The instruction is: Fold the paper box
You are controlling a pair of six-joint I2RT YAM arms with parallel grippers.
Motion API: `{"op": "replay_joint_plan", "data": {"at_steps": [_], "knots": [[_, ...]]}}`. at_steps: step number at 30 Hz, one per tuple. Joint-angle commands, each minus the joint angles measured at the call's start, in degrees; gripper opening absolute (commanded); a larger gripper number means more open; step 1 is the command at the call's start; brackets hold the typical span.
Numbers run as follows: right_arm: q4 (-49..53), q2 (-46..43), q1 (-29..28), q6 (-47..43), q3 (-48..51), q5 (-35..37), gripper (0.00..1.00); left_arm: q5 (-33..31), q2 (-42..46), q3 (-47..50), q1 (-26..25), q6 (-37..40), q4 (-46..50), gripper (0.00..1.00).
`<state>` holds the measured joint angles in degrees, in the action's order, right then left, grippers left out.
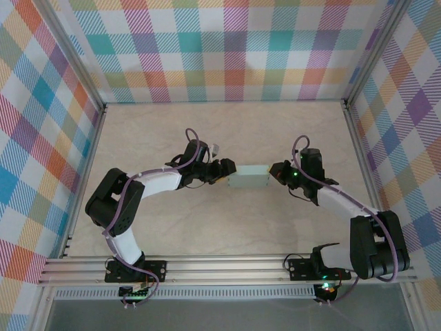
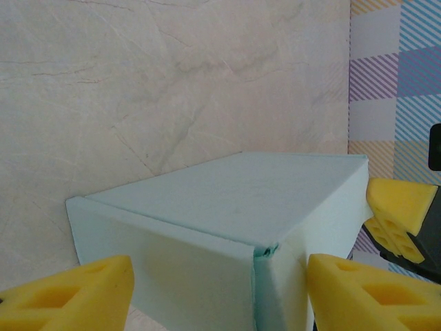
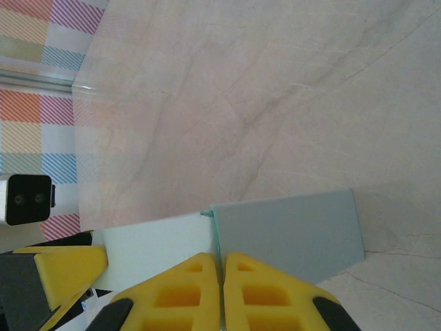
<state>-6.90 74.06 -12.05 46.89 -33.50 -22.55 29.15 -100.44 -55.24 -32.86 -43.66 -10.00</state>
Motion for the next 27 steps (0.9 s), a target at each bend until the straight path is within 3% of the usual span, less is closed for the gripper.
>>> {"op": "replay_joint_plan", "data": {"at_steps": [1,2,4,15,20,21,23,24,27], "knots": [[0.7,-0.1,-0.2,2.0,1.4,-2.2,0.20,-0.8,-2.5,0.6,0.3,1.6,6.0,0.66],[0.8,-0.4,-0.2,2.3,1.1,-2.0,0.31,-0.8,-2.5,0.6,0.3,1.6,6.0,0.66],[0.9,-0.8,-0.1,2.6,0.6,-1.8,0.34,-0.7,-2.5,0.6,0.3,1.6,5.9,0.66],[-4.1,0.5,1.2,7.3,3.9,-4.4,0.02,-0.2,-2.7,0.8,0.3,1.7,5.5,0.66],[-3.4,-0.2,1.3,5.9,3.6,-4.6,0.00,0.1,-2.8,0.6,0.3,1.7,5.3,0.66],[-2.3,-0.9,1.3,4.6,2.7,-4.5,0.03,0.2,-2.7,0.6,0.4,1.7,5.4,0.65],[1.1,-2.1,1.3,1.1,0.1,-3.9,0.36,0.5,-2.5,0.7,0.3,1.7,5.3,0.64],[2.6,-2.4,1.3,-0.2,-1.0,-3.4,0.47,0.5,-2.4,0.7,0.3,1.7,5.3,0.64],[6.0,-1.3,1.2,-4.0,-4.2,-3.3,0.64,0.9,-2.0,0.2,0.4,1.7,5.1,0.65]]}}
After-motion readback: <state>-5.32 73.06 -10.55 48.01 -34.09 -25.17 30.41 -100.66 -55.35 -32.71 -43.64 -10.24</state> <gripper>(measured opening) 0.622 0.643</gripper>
